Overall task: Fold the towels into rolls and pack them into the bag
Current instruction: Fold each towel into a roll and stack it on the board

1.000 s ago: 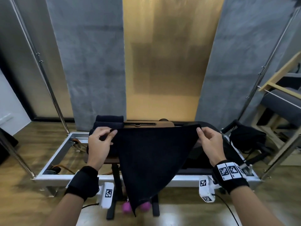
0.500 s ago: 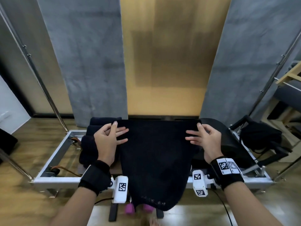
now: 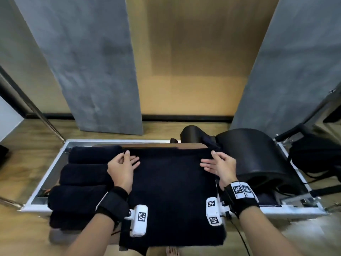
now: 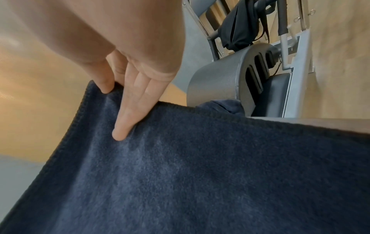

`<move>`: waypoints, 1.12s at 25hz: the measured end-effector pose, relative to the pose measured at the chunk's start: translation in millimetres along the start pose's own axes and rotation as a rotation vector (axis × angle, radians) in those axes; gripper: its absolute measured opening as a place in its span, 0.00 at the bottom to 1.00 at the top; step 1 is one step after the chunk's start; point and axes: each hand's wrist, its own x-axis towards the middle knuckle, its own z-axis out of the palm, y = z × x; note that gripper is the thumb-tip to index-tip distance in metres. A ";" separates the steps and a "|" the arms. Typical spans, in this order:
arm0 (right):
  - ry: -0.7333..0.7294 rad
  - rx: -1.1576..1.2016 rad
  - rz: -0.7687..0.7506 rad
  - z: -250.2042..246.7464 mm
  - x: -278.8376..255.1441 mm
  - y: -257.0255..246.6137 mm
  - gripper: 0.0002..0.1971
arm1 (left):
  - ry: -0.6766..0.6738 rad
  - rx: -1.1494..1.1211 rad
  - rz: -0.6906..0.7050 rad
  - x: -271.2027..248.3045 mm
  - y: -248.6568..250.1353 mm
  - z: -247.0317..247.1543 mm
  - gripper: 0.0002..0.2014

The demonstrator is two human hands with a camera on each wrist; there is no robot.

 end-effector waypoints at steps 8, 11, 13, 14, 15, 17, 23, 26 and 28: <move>0.040 -0.054 0.181 28.4 103.1 25.8 0.10 | 0.184 0.108 -0.177 74.1 -36.6 66.6 0.08; 0.074 -0.064 0.211 29.8 112.7 39.9 0.07 | 0.151 0.187 -0.246 74.0 -47.3 70.8 0.18; 0.088 -0.051 0.177 27.5 109.2 41.8 0.12 | 0.063 0.275 -0.217 64.7 -52.0 65.0 0.29; 0.091 -0.048 0.159 26.1 103.3 41.1 0.15 | 0.014 0.336 -0.187 57.7 -52.6 60.2 0.31; 0.087 -0.045 0.145 24.0 95.1 40.0 0.16 | -0.027 0.389 -0.148 49.9 -53.2 54.1 0.29; 0.054 -0.060 0.122 19.6 70.1 40.4 0.14 | -0.102 0.466 -0.057 31.1 -55.2 36.1 0.21; -0.079 -0.289 0.123 -9.5 -33.7 75.7 0.05 | -0.281 0.601 0.085 -48.8 -59.5 -44.8 0.09; -0.052 -0.434 0.075 -35.7 -82.9 108.5 0.04 | -0.313 0.635 0.075 -82.9 -69.0 -89.6 0.09; -0.019 -0.535 0.020 -55.3 -106.7 126.1 0.04 | -0.332 0.717 0.114 -103.0 -75.3 -115.4 0.09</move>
